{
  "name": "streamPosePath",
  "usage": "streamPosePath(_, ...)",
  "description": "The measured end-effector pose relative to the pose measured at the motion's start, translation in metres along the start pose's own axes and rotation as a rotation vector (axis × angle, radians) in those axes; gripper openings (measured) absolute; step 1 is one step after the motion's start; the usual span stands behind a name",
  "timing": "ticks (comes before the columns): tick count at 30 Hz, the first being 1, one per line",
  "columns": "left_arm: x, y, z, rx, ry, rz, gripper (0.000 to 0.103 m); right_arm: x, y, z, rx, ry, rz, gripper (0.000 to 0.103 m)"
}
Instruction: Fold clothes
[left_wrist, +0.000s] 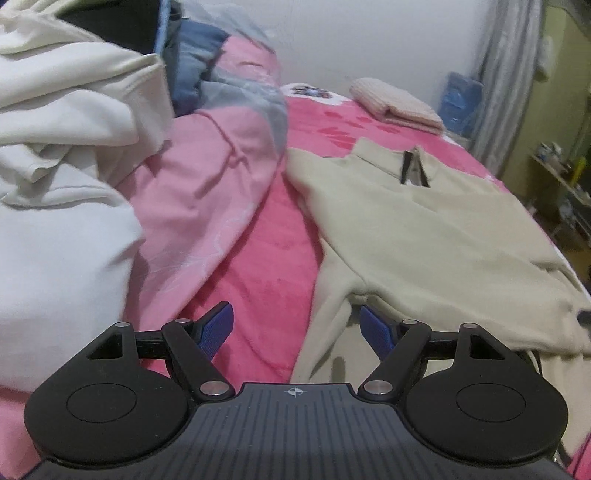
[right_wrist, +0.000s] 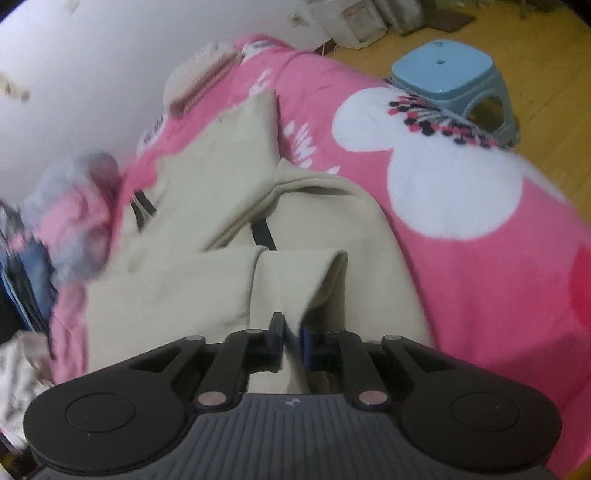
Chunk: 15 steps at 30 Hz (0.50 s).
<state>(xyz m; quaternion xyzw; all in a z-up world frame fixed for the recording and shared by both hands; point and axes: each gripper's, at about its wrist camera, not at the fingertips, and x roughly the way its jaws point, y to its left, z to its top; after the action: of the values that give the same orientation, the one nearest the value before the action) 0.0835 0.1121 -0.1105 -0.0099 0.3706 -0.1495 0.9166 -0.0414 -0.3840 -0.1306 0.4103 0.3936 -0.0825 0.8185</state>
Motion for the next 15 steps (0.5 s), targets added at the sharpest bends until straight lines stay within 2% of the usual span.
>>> streamPosePath(2,0.006,-0.005,-0.003,0.042,0.017,-0.009,0.076,0.004,-0.001,0.002,0.005,0.011,0.015,0.027)
streamPosePath(3,0.009,-0.007,-0.005,0.064,0.026,-0.013,0.076,0.006,-0.002,0.002,0.008,0.017,0.022,0.023)
streamPosePath(5,0.017,-0.014,-0.009,0.113,0.043,-0.011,0.076,0.005,0.013,0.006,-0.065,0.038,0.027,0.007)
streamPosePath(8,0.029,-0.028,-0.016,0.200,0.041,0.031,0.076,-0.008,0.044,0.027,-0.136,0.010,0.052,0.007)
streamPosePath(11,0.044,-0.038,-0.019,0.253,0.027,0.087,0.076,-0.017,0.093,0.062,-0.232,-0.063,0.093,0.007)
streamPosePath(15,0.058,-0.043,-0.011,0.226,-0.014,0.156,0.076,0.007,0.163,0.102,-0.421,-0.077,0.042,0.007)
